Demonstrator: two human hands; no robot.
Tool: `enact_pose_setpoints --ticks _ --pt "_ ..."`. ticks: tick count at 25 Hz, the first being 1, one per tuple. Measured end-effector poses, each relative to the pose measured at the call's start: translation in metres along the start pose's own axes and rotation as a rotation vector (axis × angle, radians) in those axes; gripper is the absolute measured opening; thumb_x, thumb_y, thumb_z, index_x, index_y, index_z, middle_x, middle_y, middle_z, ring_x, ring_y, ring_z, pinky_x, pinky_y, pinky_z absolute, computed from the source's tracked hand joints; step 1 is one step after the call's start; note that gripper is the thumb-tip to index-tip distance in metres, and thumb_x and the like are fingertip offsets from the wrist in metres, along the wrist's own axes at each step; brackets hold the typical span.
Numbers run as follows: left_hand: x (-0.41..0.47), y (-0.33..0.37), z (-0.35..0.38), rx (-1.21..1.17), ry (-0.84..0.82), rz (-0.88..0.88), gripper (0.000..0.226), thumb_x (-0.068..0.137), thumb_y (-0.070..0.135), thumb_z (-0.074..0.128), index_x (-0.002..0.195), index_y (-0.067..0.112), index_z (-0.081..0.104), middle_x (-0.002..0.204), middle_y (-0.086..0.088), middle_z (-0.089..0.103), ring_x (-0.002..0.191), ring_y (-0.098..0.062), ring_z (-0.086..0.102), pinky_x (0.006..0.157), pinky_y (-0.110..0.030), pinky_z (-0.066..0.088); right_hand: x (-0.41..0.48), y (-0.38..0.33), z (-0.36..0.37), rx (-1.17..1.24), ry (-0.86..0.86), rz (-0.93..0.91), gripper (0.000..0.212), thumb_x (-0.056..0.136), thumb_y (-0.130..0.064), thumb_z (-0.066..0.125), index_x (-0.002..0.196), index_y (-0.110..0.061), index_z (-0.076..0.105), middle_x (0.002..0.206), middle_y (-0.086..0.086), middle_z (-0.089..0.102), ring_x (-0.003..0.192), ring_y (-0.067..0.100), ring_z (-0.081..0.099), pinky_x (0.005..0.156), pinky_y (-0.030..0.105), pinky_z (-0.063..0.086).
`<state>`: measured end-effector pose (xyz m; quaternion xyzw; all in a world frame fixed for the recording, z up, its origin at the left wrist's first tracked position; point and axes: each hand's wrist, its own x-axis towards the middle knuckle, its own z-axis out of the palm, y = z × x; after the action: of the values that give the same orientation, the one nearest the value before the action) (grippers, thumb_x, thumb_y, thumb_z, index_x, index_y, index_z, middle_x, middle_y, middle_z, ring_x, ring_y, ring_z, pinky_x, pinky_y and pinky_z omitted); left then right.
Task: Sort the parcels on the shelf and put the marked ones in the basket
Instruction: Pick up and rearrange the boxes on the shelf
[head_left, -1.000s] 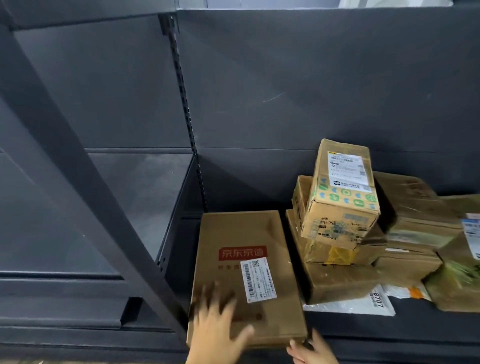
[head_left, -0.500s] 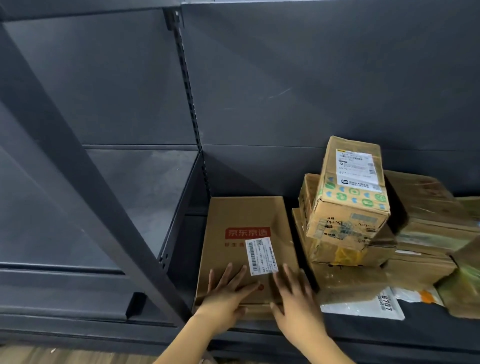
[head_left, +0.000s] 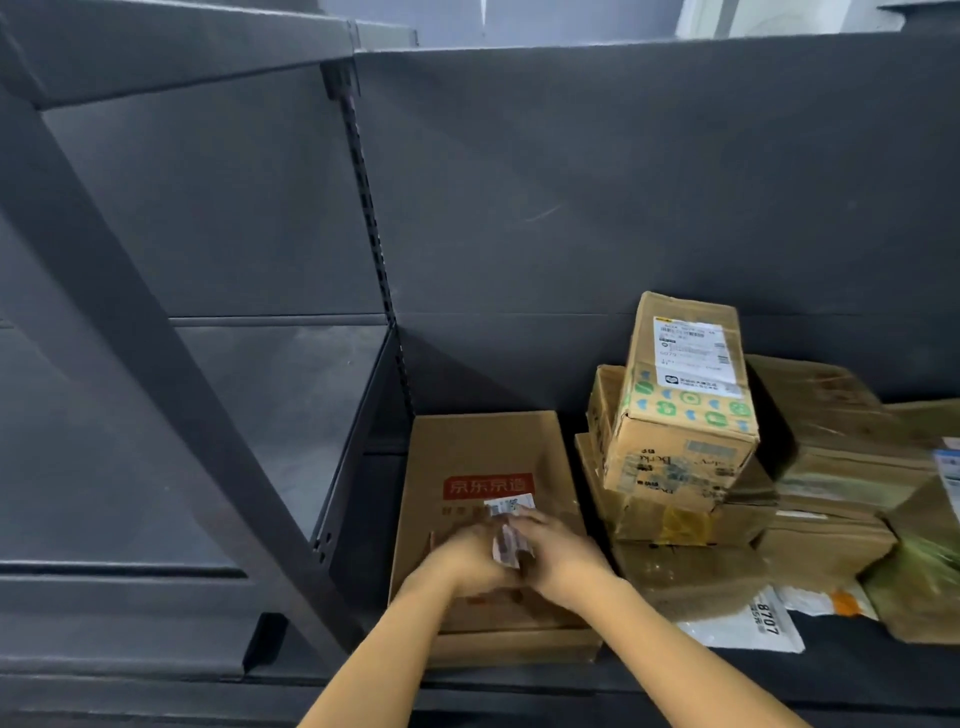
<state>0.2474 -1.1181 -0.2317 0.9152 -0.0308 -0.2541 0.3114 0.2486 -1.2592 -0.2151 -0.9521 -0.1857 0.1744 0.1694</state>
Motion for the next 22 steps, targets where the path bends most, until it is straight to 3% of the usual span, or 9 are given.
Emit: enact_pose_setpoints --ticks 2,4,6,7,9,11,17,20,22 --pt "0.001 0.041 -0.02 -0.181 0.304 0.088 0.063 0.087 0.032 0.057 0.145 0.023 0.034 0.15 -0.003 0.038 0.135 -0.022 0.04 0.111 -0.04 0.035 -0.028 -0.018 -0.042 0.145 0.598 -0.237 0.028 0.091 -0.024 0.047 0.115 -0.021 0.061 0.118 -0.003 0.061 0.108 0.016 0.06 0.088 0.027 0.05" --pt "0.001 0.09 -0.042 -0.423 0.457 0.166 0.06 0.091 0.042 0.051 0.146 0.023 0.034 0.15 0.0 0.039 0.137 -0.018 0.038 0.113 -0.036 0.032 -0.045 -0.008 -0.093 0.149 1.194 -0.354 0.021 0.089 -0.024 0.049 0.106 -0.019 0.061 0.103 -0.003 0.065 0.096 0.011 0.059 0.085 0.024 0.048" --pt "0.003 0.137 -0.05 -0.681 0.379 0.232 0.065 0.091 0.051 0.049 0.147 0.023 0.031 0.152 0.005 0.036 0.137 -0.011 0.035 0.108 -0.026 0.028 -0.058 0.028 -0.141 0.343 1.478 -0.07 0.032 0.086 -0.031 0.052 0.117 -0.022 0.056 0.117 -0.004 0.061 0.109 0.011 0.054 0.093 0.027 0.039" --pt "0.005 0.156 -0.051 -0.766 0.31 0.238 0.069 0.09 0.054 0.048 0.148 0.022 0.029 0.151 0.006 0.037 0.135 -0.009 0.037 0.103 -0.023 0.028 -0.061 0.049 -0.16 0.562 1.424 0.138 0.044 0.086 -0.038 0.051 0.127 -0.024 0.05 0.13 -0.004 0.056 0.12 0.012 0.049 0.098 0.028 0.035" --pt "0.008 0.183 -0.047 -0.849 0.166 0.214 0.073 0.089 0.055 0.05 0.149 0.021 0.024 0.145 0.004 0.044 0.124 -0.01 0.046 0.099 -0.024 0.034 -0.061 0.086 -0.167 1.002 0.982 0.415 0.062 0.089 -0.048 0.05 0.143 -0.023 0.035 0.148 -0.001 0.04 0.134 0.017 0.039 0.104 0.031 0.03" --pt "0.009 0.193 -0.04 -0.829 0.14 0.231 0.067 0.091 0.042 0.053 0.148 0.022 0.025 0.138 0.002 0.051 0.117 -0.012 0.053 0.099 -0.028 0.042 -0.053 0.098 -0.148 1.207 0.686 0.341 0.059 0.093 -0.043 0.05 0.145 -0.025 0.031 0.146 0.001 0.044 0.125 0.017 0.048 0.101 0.034 0.038" --pt "-0.02 0.148 -0.028 -0.944 0.322 0.411 0.056 0.08 0.01 0.056 0.128 0.036 0.043 0.134 0.005 0.053 0.118 -0.015 0.056 0.098 -0.039 0.049 -0.049 0.068 -0.097 1.267 0.695 -0.018 0.056 0.08 -0.034 0.06 0.13 -0.048 0.038 0.129 -0.011 0.057 0.112 0.003 0.057 0.082 0.021 0.048" --pt "-0.04 0.118 -0.028 -1.08 0.438 0.389 0.043 0.076 0.006 0.054 0.107 0.036 0.048 0.127 0.001 0.055 0.114 -0.021 0.059 0.089 -0.044 0.054 -0.056 0.05 -0.072 1.169 0.701 -0.146 0.066 0.087 -0.022 0.058 0.142 -0.042 0.027 0.145 -0.005 0.04 0.125 0.001 0.045 0.091 0.016 0.047" --pt "-0.054 0.103 -0.024 -1.127 0.544 0.337 0.031 0.084 0.011 0.055 0.105 0.032 0.047 0.123 -0.002 0.055 0.103 -0.017 0.064 0.079 -0.037 0.057 -0.06 0.037 -0.054 1.13 0.625 -0.237 0.067 0.088 -0.016 0.057 0.138 -0.048 0.024 0.15 -0.003 0.033 0.134 0.01 0.039 0.101 0.028 0.046"
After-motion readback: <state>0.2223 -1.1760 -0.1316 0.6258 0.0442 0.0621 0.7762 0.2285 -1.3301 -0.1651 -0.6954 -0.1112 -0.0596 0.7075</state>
